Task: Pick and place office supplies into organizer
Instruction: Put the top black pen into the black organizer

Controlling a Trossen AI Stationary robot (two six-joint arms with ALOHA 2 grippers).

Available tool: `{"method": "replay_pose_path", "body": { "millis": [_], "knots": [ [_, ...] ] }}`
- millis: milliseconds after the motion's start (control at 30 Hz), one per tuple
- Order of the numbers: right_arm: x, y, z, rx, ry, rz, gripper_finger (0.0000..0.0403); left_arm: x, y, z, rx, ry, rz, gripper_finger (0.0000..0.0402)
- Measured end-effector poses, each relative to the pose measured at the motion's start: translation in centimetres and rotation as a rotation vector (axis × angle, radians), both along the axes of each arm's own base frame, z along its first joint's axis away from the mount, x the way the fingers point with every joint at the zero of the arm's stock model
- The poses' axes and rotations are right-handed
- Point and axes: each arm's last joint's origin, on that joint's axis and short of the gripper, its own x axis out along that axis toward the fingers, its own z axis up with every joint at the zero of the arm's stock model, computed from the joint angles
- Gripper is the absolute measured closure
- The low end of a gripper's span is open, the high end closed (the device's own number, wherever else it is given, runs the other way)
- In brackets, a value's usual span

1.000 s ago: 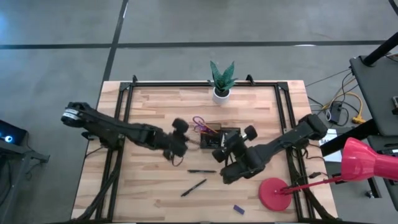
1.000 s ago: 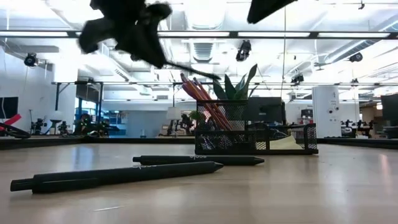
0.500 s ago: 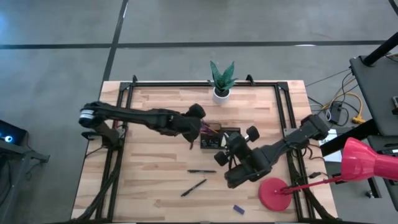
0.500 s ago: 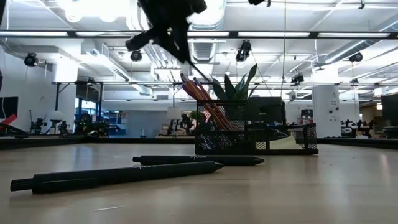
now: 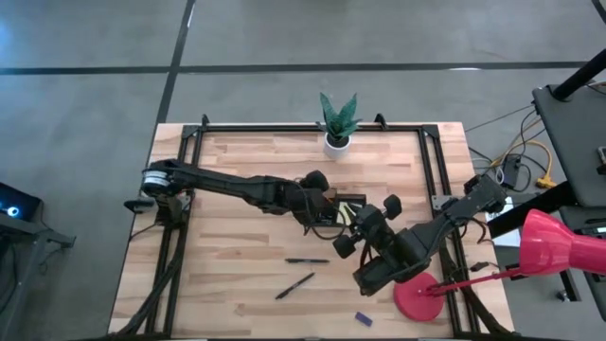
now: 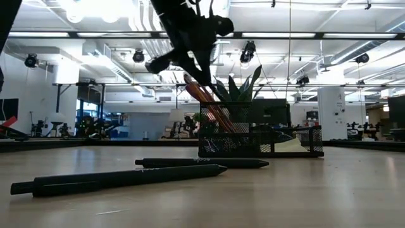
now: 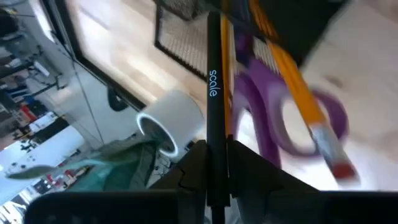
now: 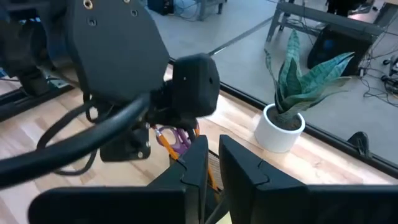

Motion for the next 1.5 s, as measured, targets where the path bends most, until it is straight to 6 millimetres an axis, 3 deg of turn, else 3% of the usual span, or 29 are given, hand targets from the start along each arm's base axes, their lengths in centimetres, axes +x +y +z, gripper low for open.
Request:
{"method": "replay_pose_path", "body": {
  "millis": [267, 367, 500, 600, 767, 933, 1167, 1333, 1500],
  "knots": [
    [0.0, 0.0, -0.1, -0.004, 0.006, 0.001, 0.0371, 0.5, -1.7, -0.6, -0.038, -0.032, -0.023, 0.0235],
    [0.0, 0.0, -0.2, -0.006, 0.014, 0.002, 0.0371, 0.1, -1.9, -0.2, -0.02, -0.108, 0.097, 0.0208],
    [-0.1, 0.1, -1.0, 0.05, 0.12, 0.031, 0.0371, -2.4, -2.3, 1.6, -0.088, -0.23, 0.319, 0.019],
    [-0.2, 0.3, -2.3, 0.109, 0.276, 0.092, 0.0371, -4.8, -3.7, 2.7, -0.37, -0.283, 0.469, 0.0189],
    [0.4, 1.2, -6.2, 0.281, 0.492, 0.277, 0.0371, -7.7, -6.2, 3.1, -1.057, -0.308, 0.642, 0.0188],
    [1.9, 1.7, -11.2, 0.463, 0.48, 0.495, 0.0371, -9.5, -7.7, -1.0, -1.276, -0.407, 0.666, 0.0208],
    [3.0, -0.3, -13.3, 0.386, 0.495, 0.569, 0.0371, -12.0, -8.7, -6.6, -1.382, -0.453, 0.575, 0.0269],
    [4.3, -1.9, -14.1, 0.412, 0.502, 0.717, 0.0371, -12.1, -9.1, -8.1, -1.436, -0.496, 0.522, 0.0298],
    [4.8, -2.7, -16.0, 0.451, 0.544, 0.688, 0.0371, -11.7, -9.3, -9.2, -1.413, -0.475, 0.539, 0.0302]
  ]
}}
